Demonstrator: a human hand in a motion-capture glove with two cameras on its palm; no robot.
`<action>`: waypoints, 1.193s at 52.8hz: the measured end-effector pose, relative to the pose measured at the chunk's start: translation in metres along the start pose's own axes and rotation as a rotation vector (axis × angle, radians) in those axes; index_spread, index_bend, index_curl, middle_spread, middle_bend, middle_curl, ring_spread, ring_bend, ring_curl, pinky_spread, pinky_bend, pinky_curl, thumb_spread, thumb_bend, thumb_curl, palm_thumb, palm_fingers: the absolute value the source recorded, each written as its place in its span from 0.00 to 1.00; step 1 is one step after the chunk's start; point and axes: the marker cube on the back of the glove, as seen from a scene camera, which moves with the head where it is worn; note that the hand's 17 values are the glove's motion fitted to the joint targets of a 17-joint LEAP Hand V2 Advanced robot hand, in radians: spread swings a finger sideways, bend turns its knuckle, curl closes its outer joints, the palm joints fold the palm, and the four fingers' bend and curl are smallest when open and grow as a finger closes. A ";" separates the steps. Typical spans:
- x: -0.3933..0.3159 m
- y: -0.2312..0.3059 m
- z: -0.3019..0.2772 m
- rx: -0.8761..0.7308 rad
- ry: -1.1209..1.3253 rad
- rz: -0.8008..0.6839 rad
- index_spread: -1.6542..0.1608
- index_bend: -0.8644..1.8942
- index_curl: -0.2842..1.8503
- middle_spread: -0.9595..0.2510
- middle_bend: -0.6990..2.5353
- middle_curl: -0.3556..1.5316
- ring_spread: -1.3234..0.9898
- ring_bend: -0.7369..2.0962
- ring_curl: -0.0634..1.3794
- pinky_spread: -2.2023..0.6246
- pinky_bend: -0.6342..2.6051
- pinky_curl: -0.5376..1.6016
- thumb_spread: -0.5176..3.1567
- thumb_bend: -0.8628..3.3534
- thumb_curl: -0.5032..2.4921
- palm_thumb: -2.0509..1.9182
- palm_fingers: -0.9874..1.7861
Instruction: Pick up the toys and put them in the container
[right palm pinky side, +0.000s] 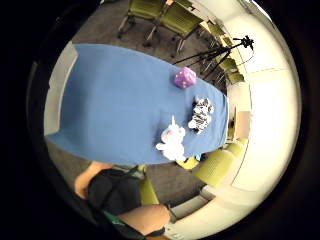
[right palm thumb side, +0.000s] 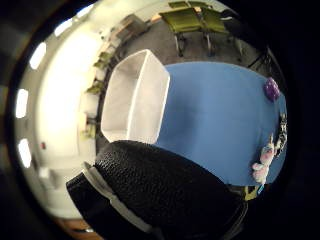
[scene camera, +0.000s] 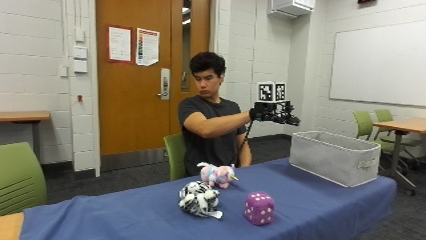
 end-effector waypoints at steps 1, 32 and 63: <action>0.000 0.000 0.000 -0.001 0.000 0.000 0.86 0.39 0.15 0.76 0.29 0.21 0.53 0.32 0.05 0.77 0.31 0.28 0.24 0.16 0.16 0.45 0.43; 0.036 0.019 -0.016 0.027 0.029 -0.001 0.78 0.38 0.26 0.72 0.29 0.31 0.46 0.33 0.13 0.75 0.33 0.37 0.39 0.16 0.17 0.45 0.40; 0.229 0.087 0.121 -0.054 -0.020 0.257 0.76 0.39 0.30 0.70 0.28 0.36 0.44 0.33 0.19 0.75 0.34 0.40 0.43 0.18 0.17 0.48 0.41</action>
